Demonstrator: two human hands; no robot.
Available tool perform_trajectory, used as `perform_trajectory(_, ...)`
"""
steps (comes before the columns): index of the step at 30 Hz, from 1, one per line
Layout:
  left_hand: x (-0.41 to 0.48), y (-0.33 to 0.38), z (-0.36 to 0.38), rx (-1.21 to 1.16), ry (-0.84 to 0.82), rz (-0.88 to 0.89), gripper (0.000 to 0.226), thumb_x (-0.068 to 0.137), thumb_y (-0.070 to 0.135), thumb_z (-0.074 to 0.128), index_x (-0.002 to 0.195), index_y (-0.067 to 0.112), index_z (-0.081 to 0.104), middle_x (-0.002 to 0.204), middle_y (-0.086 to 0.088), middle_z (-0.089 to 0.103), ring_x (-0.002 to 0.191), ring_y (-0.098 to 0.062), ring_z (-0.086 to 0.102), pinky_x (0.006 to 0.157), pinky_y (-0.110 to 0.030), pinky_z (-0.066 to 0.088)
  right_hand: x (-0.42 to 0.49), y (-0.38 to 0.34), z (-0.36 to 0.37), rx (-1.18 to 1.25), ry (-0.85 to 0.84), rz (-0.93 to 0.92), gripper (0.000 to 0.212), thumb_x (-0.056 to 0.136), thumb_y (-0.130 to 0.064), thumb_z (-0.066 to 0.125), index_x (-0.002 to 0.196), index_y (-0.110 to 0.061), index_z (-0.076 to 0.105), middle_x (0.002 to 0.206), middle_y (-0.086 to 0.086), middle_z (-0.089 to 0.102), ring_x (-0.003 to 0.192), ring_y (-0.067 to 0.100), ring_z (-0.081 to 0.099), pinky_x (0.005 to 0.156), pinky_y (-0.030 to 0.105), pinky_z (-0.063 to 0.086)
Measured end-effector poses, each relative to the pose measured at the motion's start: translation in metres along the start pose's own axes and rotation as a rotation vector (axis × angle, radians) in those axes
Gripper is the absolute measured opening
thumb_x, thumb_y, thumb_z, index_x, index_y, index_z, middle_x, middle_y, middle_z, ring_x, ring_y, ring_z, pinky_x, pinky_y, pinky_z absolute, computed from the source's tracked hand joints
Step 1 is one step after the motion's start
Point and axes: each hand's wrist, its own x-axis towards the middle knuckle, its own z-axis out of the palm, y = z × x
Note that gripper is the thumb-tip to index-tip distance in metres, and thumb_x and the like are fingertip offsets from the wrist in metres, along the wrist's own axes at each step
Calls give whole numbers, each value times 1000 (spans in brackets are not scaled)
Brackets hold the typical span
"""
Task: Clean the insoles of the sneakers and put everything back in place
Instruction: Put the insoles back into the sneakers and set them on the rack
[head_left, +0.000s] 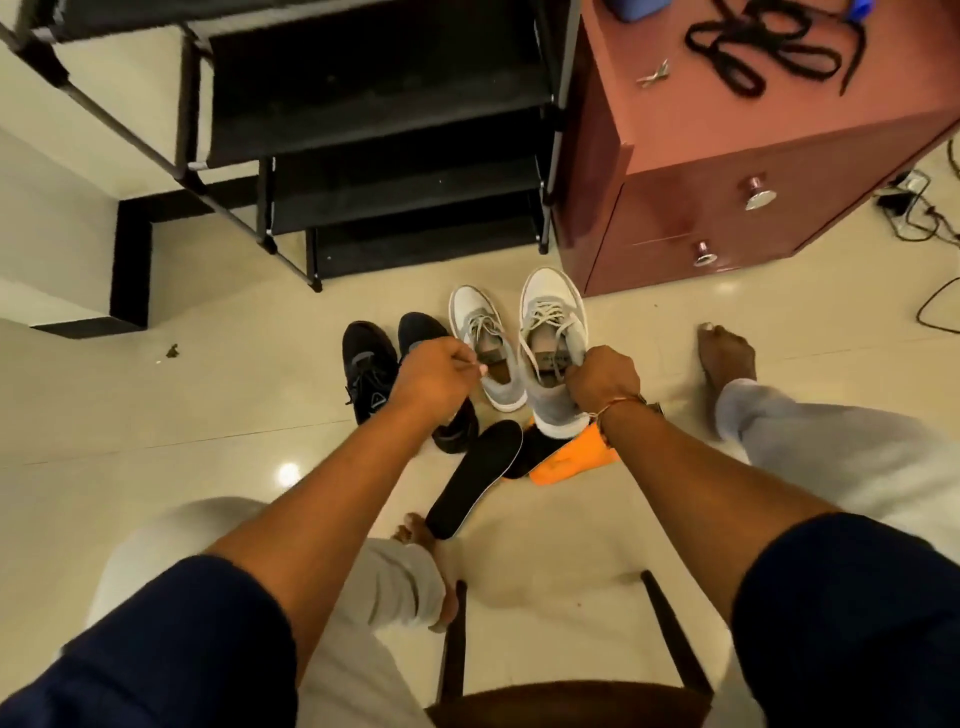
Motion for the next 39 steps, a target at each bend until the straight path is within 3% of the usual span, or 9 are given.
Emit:
perform_trajectory(3,27,-8,5,-128,24,-103,31,95,26,69,123,15,65,114,0,71,105,-15,65,85,-25,48,46,-6,23,-47,-10,34,31,95,-21,58,117,0,65,121,23,65,113,41,61,86,39,51)
perform_trajectory(7,46,-9,13,-216,16,-132,34,95,29,68,127,19,60,118,5,69,104,-9,61,68,-14,40,99,-15,51,-78,-66,57,31,97,-22,57,121,-2,63,123,19,65,117,38,60,90,38,50)
perform_trajectory(17,54,-7,16,-276,2,-162,45,95,33,67,136,21,54,113,11,65,91,0,59,67,-13,43,156,8,94,-212,-187,2,39,100,-21,53,132,1,51,134,23,56,124,40,54,100,39,43)
perform_trajectory(21,52,-5,17,-276,-25,-175,49,95,34,67,140,23,51,119,10,64,85,1,58,59,-11,42,143,10,105,-98,-49,-5,35,101,-21,47,127,2,49,128,26,57,118,44,55,93,42,45)
perform_trajectory(25,50,-3,18,-269,-27,-167,46,95,33,68,137,21,53,111,11,65,88,-1,59,68,-17,48,109,-1,125,-218,112,-201,37,96,-25,55,128,-8,51,127,21,52,111,39,56,82,43,51)
perform_trajectory(28,50,-5,19,-260,-25,-168,33,94,34,68,124,26,55,113,9,64,98,-8,63,76,-21,51,90,-9,143,-278,-137,-466,28,98,-19,52,124,-9,56,127,18,51,108,40,59,84,41,50)
perform_trajectory(30,50,-7,19,-260,-22,-167,29,94,35,68,119,29,54,114,8,64,103,-12,63,80,-23,52,86,-13,151,-367,-238,-515,30,101,-12,44,129,-8,54,135,17,51,112,40,60,91,44,51)
perform_trajectory(34,51,-12,20,-264,-16,-174,44,95,34,67,135,22,53,118,6,65,104,-11,62,72,-18,47,86,-19,159,-578,-249,-541,35,102,-2,36,134,-1,53,136,18,56,121,35,58,100,43,48)
perform_trajectory(39,55,-16,17,-271,-15,-192,45,95,34,67,136,21,53,121,6,65,108,-12,62,81,-23,51,92,-30,147,-488,-230,-595,29,101,-8,42,119,-2,64,120,17,63,109,38,63,91,40,52)
